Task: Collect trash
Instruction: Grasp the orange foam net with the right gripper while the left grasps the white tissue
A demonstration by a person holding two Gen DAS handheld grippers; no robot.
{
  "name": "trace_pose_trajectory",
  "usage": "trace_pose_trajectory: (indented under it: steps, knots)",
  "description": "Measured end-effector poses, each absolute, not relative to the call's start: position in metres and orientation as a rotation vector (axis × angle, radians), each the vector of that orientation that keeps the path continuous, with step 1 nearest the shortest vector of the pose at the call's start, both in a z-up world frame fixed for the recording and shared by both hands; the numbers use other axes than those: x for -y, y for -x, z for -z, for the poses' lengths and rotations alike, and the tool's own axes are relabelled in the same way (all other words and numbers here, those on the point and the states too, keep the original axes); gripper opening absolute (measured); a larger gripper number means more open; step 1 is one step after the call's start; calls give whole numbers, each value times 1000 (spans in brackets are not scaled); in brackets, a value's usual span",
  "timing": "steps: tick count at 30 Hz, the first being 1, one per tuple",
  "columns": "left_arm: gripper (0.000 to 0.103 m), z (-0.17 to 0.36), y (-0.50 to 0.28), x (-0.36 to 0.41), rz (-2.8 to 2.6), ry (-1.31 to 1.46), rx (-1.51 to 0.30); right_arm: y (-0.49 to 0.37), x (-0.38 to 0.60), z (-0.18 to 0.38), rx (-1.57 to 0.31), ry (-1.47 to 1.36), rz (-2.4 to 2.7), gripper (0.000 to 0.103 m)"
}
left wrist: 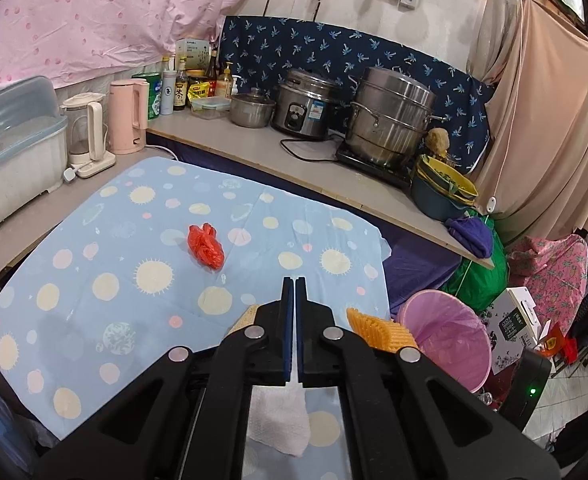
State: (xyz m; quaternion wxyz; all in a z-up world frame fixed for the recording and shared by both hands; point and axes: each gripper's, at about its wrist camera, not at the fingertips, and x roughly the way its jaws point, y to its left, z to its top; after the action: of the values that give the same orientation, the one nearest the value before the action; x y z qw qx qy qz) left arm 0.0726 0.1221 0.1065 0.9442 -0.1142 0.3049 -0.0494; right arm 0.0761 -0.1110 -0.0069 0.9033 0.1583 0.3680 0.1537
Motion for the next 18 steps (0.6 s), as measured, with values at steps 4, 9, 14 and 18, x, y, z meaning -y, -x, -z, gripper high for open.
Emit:
trace_pose_trajectory:
  steps: [4, 9, 14, 18]
  knots:
    - [1, -88, -75, -119, 112, 233, -687, -70, 116, 10, -765, -329, -306, 11]
    - [55, -37, -76, -109, 106, 202, -789, -62, 125, 16, -780, -319, -278, 11]
    - [66, 16, -79, -96, 111, 174, -893, -56, 132, 21, -793, -316, -253, 11]
    - [65, 46, -82, -85, 116, 152, -961, -52, 138, 22, -799, -320, -235, 11]
